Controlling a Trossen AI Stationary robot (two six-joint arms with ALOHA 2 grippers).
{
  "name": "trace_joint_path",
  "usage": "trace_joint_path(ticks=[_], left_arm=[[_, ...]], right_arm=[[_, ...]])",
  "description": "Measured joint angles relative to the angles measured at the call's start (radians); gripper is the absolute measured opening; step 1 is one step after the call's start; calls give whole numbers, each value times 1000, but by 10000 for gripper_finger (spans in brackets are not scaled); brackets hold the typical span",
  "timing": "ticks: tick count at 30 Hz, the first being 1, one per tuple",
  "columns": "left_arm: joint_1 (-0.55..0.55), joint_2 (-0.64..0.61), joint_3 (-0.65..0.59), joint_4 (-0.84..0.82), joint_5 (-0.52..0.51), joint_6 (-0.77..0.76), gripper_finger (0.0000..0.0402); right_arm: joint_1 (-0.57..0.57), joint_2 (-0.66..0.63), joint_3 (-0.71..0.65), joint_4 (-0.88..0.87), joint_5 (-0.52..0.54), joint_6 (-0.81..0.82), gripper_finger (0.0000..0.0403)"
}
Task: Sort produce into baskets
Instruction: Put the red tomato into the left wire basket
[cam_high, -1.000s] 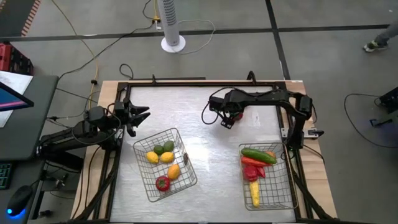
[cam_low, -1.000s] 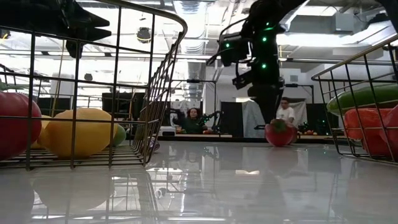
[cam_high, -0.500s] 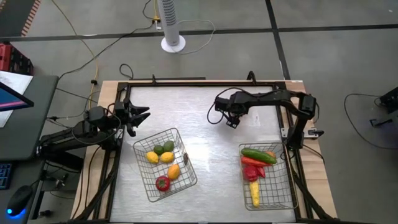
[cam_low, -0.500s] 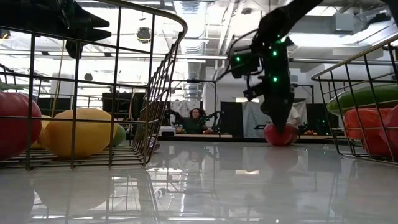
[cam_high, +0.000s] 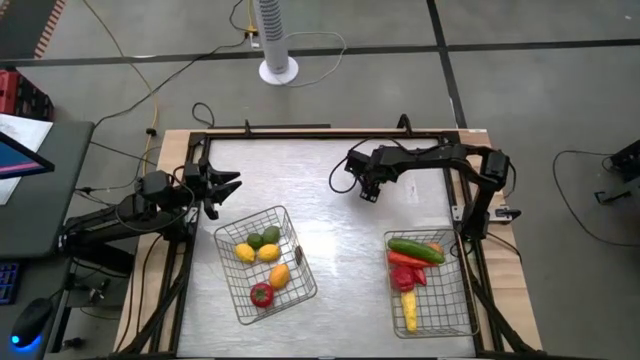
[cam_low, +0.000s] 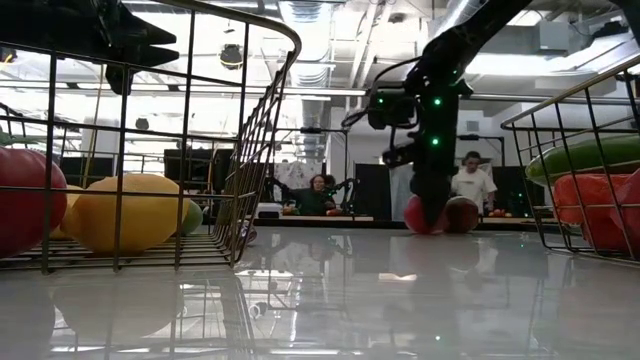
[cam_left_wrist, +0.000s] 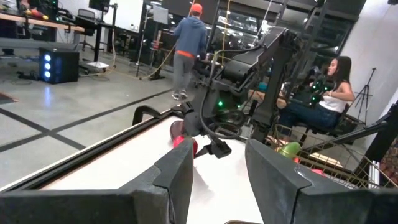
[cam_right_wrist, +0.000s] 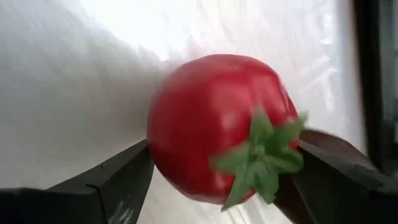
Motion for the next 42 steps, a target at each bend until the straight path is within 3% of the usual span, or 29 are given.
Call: trace_joint_path(ticks=[9, 17, 26, 30, 35, 42], left_arm=[[0, 0, 0, 0, 0, 0, 133], [0, 0, 0, -2, 0, 1, 133], [0, 0, 0, -6, -26, 25, 133], [0, 0, 0, -5, -32, 10, 133], [0, 0, 0, -4, -32, -21, 133], [0, 0, 0, -1, -33, -23, 133]], right_arm=[[-6, 4, 0, 59, -53, -50, 318], [12, 4, 4, 81, -61, -47, 316], [245, -59, 151, 10, -147, 5, 317], [391, -86, 204, 178, -148, 0, 317], [546, -79, 211, 511, -151, -16, 322], [660, -79, 211, 759, -157, -67, 336]])
